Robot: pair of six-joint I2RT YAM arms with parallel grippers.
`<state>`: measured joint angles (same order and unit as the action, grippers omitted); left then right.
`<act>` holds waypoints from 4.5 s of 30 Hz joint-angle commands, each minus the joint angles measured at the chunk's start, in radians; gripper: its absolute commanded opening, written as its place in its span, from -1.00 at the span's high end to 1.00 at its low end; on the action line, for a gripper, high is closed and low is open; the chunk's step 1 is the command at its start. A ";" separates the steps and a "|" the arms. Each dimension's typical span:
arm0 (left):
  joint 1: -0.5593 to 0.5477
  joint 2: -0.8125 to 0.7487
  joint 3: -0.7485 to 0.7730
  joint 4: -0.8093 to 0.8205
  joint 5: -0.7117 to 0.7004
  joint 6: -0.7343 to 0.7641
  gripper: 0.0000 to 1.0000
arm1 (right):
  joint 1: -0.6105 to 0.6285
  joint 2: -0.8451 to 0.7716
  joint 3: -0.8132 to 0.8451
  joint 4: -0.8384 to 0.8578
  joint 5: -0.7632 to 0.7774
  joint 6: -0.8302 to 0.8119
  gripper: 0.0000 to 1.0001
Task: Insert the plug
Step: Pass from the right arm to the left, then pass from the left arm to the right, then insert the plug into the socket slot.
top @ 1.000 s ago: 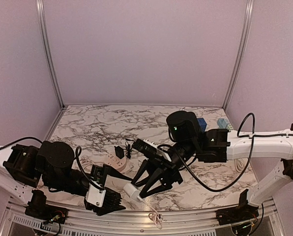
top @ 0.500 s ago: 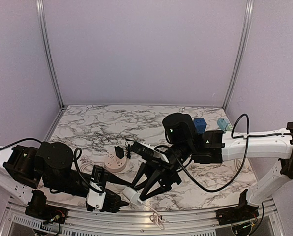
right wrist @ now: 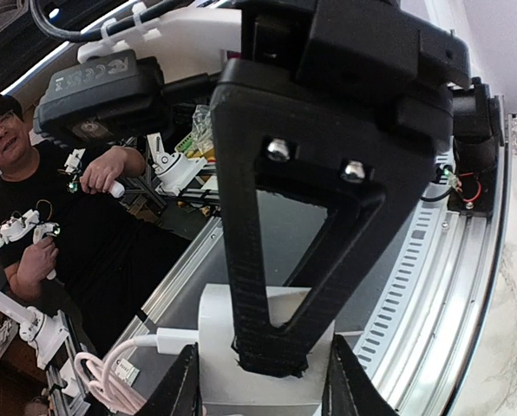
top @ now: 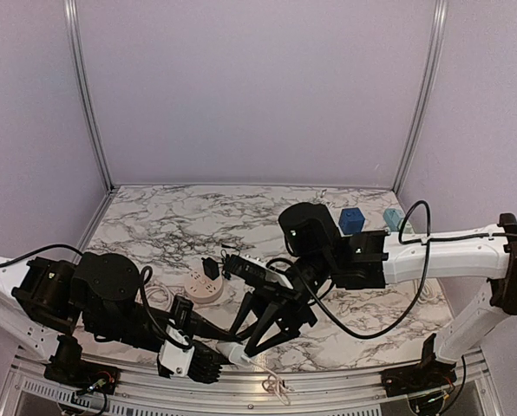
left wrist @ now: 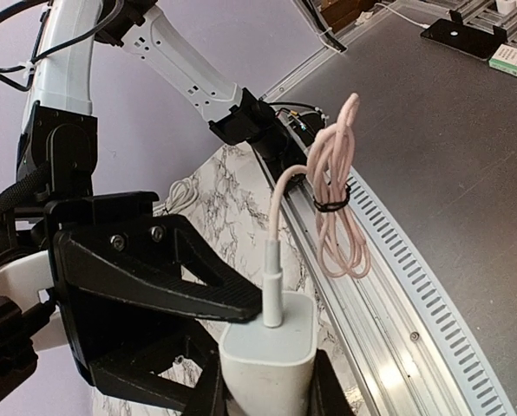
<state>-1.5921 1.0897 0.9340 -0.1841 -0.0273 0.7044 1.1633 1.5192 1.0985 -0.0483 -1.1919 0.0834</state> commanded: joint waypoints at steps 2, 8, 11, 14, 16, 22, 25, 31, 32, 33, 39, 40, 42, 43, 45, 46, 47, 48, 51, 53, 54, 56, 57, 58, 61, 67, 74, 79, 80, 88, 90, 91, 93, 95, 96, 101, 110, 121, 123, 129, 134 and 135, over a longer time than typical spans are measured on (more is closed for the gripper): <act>-0.009 0.009 0.025 0.027 0.023 -0.020 0.84 | 0.007 0.013 0.061 -0.014 -0.012 -0.037 1.00; -0.009 -0.001 0.013 0.047 0.023 -0.042 0.99 | 0.007 0.013 0.082 -0.082 0.033 -0.077 0.58; -0.009 -0.009 0.011 0.061 0.023 -0.084 1.00 | 0.007 -0.009 0.095 -0.135 0.136 -0.130 0.17; -0.009 -0.025 0.002 0.083 0.022 -0.139 1.00 | 0.005 -0.036 0.120 -0.228 0.257 -0.189 -0.01; -0.009 -0.039 -0.014 0.109 0.014 -0.175 1.00 | 0.004 -0.055 0.136 -0.282 0.344 -0.220 -0.08; -0.009 -0.075 -0.077 0.164 -0.008 -0.239 1.00 | 0.000 -0.118 0.156 -0.352 0.563 -0.256 -0.27; -0.008 -0.087 -0.097 0.175 -0.023 -0.284 1.00 | -0.001 -0.153 0.158 -0.357 0.650 -0.258 -0.29; -0.005 -0.130 -0.153 0.259 -0.091 -0.403 1.00 | -0.001 -0.234 0.156 -0.374 0.755 -0.285 -0.29; -0.003 -0.137 -0.160 0.266 -0.110 -0.429 1.00 | -0.001 -0.247 0.156 -0.380 0.761 -0.291 -0.28; -0.002 -0.143 -0.165 0.265 -0.125 -0.454 1.00 | -0.001 -0.261 0.154 -0.378 0.771 -0.292 -0.27; 0.006 -0.162 -0.181 0.240 -0.195 -0.582 1.00 | 0.000 -0.319 0.134 -0.371 0.738 -0.301 -0.24; 0.007 -0.158 -0.178 0.229 -0.202 -0.594 1.00 | 0.001 -0.320 0.136 -0.373 0.724 -0.300 -0.23; 0.007 -0.149 -0.169 0.202 -0.231 -0.622 1.00 | 0.002 -0.314 0.141 -0.375 0.686 -0.290 -0.21; 0.007 -0.143 -0.164 0.189 -0.251 -0.635 1.00 | 0.007 -0.307 0.148 -0.381 0.665 -0.289 -0.20; 0.009 -0.136 -0.160 0.160 -0.280 -0.653 1.00 | 0.015 -0.281 0.162 -0.404 0.628 -0.288 -0.18; 0.010 -0.135 -0.159 0.154 -0.287 -0.662 1.00 | 0.017 -0.265 0.172 -0.419 0.617 -0.287 -0.17; 0.013 -0.134 -0.160 0.152 -0.295 -0.671 1.00 | 0.020 -0.251 0.178 -0.432 0.613 -0.291 -0.16; 0.016 -0.134 -0.162 0.149 -0.298 -0.679 1.00 | 0.028 -0.237 0.183 -0.442 0.618 -0.299 -0.17; 0.031 -0.130 -0.160 0.140 -0.302 -0.697 1.00 | 0.037 -0.219 0.192 -0.451 0.614 -0.307 -0.18; 0.040 -0.125 -0.159 0.132 -0.299 -0.736 1.00 | 0.041 -0.208 0.198 -0.448 0.592 -0.304 -0.19; 0.040 -0.122 -0.159 0.129 -0.298 -0.741 1.00 | 0.047 -0.202 0.200 -0.449 0.589 -0.308 -0.20; 0.045 -0.118 -0.159 0.125 -0.299 -0.753 1.00 | 0.060 -0.184 0.210 -0.459 0.590 -0.320 -0.21; 0.049 -0.117 -0.158 0.122 -0.301 -0.760 1.00 | 0.064 -0.172 0.216 -0.466 0.589 -0.325 -0.22; 0.054 -0.114 -0.158 0.121 -0.304 -0.766 1.00 | 0.069 -0.161 0.220 -0.468 0.588 -0.328 -0.22; 0.063 -0.111 -0.161 0.122 -0.316 -0.784 1.00 | 0.088 -0.128 0.223 -0.455 0.618 -0.334 -0.23; 0.067 -0.117 -0.175 0.148 -0.283 -0.790 1.00 | 0.099 -0.067 0.219 -0.411 0.683 -0.336 -0.20; 0.067 -0.125 -0.187 0.155 -0.251 -0.792 1.00 | 0.099 -0.050 0.218 -0.366 0.698 -0.338 -0.12; 0.067 -0.149 -0.208 0.189 -0.225 -0.790 1.00 | 0.099 -0.053 0.203 -0.358 0.723 -0.353 -0.12; 0.068 -0.154 -0.213 0.203 -0.228 -0.792 1.00 | 0.099 -0.053 0.198 -0.356 0.727 -0.353 -0.12; 0.068 -0.154 -0.216 0.210 -0.230 -0.789 1.00 | 0.100 -0.051 0.177 -0.339 0.719 -0.343 0.08; 0.069 -0.153 -0.216 0.212 -0.228 -0.786 1.00 | 0.099 -0.046 0.179 -0.340 0.718 -0.340 0.12; 0.068 -0.152 -0.218 0.215 -0.226 -0.786 1.00 | 0.099 -0.045 0.181 -0.340 0.720 -0.338 0.15; 0.068 -0.153 -0.219 0.219 -0.226 -0.786 1.00 | 0.100 -0.046 0.184 -0.338 0.718 -0.334 0.29; 0.068 -0.154 -0.223 0.221 -0.226 -0.784 1.00 | 0.098 -0.049 0.184 -0.329 0.709 -0.328 0.54; 0.067 -0.155 -0.223 0.221 -0.230 -0.785 1.00 | 0.098 -0.051 0.184 -0.329 0.705 -0.325 0.72; 0.067 -0.208 -0.254 0.230 -0.289 -0.806 0.11 | 0.081 -0.054 0.173 -0.315 0.701 -0.295 1.00; 0.067 -0.561 -0.410 0.206 -0.645 -0.954 -0.98 | 0.049 0.068 0.246 -0.342 0.899 -0.139 1.00; 0.068 -0.744 -0.526 -0.032 -1.138 -1.256 -0.98 | -0.017 0.449 0.609 -0.455 1.098 0.155 1.00; 0.067 -0.713 -0.523 -0.024 -1.131 -1.253 -0.98 | -0.018 0.517 0.689 -0.484 1.131 0.182 1.00; 0.067 -0.569 -0.486 0.011 -1.078 -1.231 -0.98 | -0.017 0.694 0.910 -0.591 1.237 0.215 1.00; 0.067 -0.470 -0.474 0.085 -1.036 -1.196 -0.98 | -0.017 0.730 0.955 -0.619 1.300 0.245 1.00; 0.067 -0.456 -0.472 0.096 -1.034 -1.195 -0.98 | -0.017 0.732 0.953 -0.624 1.300 0.247 1.00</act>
<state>-1.5284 0.5907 0.4244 -0.1528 -1.0782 -0.5106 1.1412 2.2501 1.9915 -0.6247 0.0353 0.2886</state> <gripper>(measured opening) 0.989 0.180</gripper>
